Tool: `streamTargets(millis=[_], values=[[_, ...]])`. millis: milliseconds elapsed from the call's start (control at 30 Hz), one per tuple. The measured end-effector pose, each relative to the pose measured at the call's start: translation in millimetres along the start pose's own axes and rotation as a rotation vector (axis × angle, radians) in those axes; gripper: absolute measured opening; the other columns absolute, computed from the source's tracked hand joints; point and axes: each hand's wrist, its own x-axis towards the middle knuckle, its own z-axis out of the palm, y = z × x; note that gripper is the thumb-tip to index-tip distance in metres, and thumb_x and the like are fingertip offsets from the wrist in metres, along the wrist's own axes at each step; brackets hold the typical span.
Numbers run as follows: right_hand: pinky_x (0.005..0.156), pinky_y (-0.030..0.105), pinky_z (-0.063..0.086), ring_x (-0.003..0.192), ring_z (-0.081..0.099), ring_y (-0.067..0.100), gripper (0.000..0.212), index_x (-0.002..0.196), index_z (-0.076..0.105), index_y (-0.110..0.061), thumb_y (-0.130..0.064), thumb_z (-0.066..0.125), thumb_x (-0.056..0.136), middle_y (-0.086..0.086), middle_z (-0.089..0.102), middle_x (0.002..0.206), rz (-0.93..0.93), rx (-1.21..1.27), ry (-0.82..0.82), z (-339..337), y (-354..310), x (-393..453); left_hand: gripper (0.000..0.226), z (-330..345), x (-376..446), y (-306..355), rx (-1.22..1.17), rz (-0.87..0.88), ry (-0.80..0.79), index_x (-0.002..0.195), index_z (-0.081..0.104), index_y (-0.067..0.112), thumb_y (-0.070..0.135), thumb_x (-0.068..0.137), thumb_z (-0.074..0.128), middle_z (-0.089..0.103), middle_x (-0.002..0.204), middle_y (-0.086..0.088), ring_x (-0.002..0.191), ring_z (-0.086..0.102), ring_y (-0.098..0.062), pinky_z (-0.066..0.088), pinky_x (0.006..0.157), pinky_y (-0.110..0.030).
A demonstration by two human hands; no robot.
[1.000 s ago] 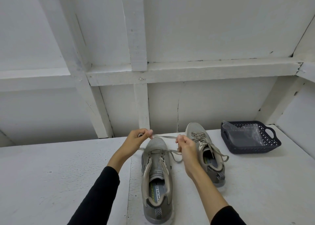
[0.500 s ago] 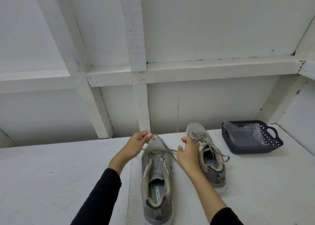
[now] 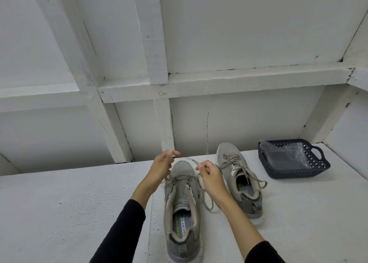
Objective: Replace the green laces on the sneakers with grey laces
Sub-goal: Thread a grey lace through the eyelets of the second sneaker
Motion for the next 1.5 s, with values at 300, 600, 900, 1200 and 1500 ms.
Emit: streamTargets(millis=[300,600,900,1200,1500], values=[[0.053,0.009,0.037,0.073,0.05,0.014,0.027,0.101,0.054,-0.019,0.001,0.036,0.099,-0.001,0.064,0.086,0.047,0.05,0.006,0.7,1.1,-5.1,0.032,-8.9,11.3,7.8,-1.791,-0.517,0.279,0.078,0.049,0.011,-0.01,0.09,0.027,0.027,0.04,-0.001,0.026,0.024,-0.015,0.016,0.032,-0.017],[0.042,0.015,0.033,0.04,0.041,0.002,0.018,0.096,0.069,-0.013,-0.027,0.058,0.096,0.004,0.064,0.087,0.09,0.197,-0.131,13.9,-8.6,-7.7,0.034,1.0,6.3,5.9,-1.881,-0.554,0.236,0.075,0.048,0.01,-0.001,0.097,0.025,0.026,0.043,-0.001,0.031,0.021,-0.014,0.016,0.034,-0.022],[0.073,0.007,0.044,0.078,0.06,-0.008,0.01,0.095,0.072,-0.011,-0.008,0.064,0.09,-0.006,0.07,0.092,-0.063,0.115,-0.131,21.2,-9.2,-5.9,0.034,0.4,5.2,7.9,-1.881,-0.523,0.252,0.076,0.05,0.009,-0.001,0.099,0.027,0.028,0.045,0.0,0.031,0.021,-0.014,0.017,0.031,-0.022],[0.067,0.009,0.041,0.071,0.055,-0.01,0.018,0.085,0.069,-0.021,-0.007,0.06,0.093,-0.01,0.068,0.083,-0.097,0.08,0.2,1.4,-15.2,-0.1,0.027,-7.1,-1.6,-0.2,-0.286,0.014,0.486,0.088,0.061,0.023,0.028,0.105,0.04,0.047,0.074,0.008,0.073,0.044,-0.011,0.04,0.065,-0.023],[0.064,0.008,0.039,0.065,0.051,-0.005,0.018,0.076,0.056,-0.014,-0.006,0.066,0.089,-0.009,0.058,0.072,-0.194,-0.104,0.225,-1.3,-19.5,3.3,0.023,7.0,-6.5,-11.2,0.591,0.264,0.049,0.118,0.06,0.045,0.044,0.099,0.047,0.047,0.12,0.033,0.126,0.027,0.01,0.003,0.106,-0.031]])
